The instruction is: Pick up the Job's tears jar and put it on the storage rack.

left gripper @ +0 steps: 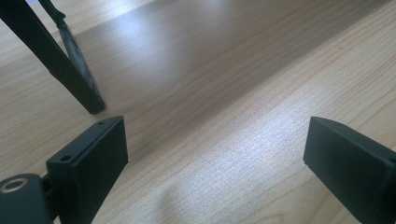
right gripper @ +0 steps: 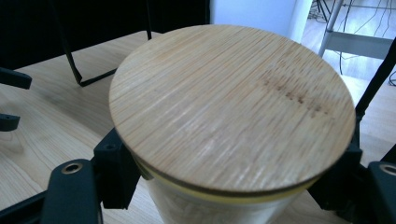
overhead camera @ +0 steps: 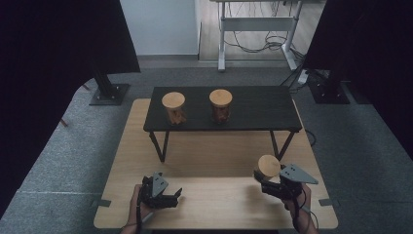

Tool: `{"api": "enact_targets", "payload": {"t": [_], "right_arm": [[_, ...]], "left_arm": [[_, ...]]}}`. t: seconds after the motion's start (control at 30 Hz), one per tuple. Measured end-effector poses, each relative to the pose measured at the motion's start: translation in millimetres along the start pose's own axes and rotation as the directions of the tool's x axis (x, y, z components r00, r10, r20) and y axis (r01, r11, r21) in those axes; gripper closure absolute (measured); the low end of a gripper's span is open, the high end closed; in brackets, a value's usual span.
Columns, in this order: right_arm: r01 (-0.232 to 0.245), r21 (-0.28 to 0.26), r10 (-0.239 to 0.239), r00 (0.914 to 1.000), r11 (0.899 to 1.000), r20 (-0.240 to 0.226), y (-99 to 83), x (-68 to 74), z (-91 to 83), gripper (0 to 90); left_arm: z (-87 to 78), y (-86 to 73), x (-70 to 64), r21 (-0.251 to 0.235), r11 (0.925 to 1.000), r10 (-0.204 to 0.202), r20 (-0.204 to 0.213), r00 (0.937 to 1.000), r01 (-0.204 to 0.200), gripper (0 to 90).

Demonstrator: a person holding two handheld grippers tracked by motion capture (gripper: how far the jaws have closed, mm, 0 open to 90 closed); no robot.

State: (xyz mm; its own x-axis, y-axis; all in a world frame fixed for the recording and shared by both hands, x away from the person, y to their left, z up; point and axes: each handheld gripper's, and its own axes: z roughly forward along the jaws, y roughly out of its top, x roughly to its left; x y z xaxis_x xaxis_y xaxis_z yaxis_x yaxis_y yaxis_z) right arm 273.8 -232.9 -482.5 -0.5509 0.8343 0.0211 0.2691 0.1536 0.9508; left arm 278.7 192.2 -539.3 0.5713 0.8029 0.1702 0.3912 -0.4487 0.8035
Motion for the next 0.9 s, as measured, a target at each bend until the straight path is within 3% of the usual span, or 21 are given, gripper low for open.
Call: {"api": "enact_targets", "payload": {"t": [0.9], "right_arm": [[0.015,-0.060,-0.017,0.9996,0.998,-0.024,27.8,10.0,-3.6,25.2]], "left_arm": [[0.8,-0.4,-0.3,0.003,1.0000,-0.002,0.001,1.0000,0.002,6.1]]}}
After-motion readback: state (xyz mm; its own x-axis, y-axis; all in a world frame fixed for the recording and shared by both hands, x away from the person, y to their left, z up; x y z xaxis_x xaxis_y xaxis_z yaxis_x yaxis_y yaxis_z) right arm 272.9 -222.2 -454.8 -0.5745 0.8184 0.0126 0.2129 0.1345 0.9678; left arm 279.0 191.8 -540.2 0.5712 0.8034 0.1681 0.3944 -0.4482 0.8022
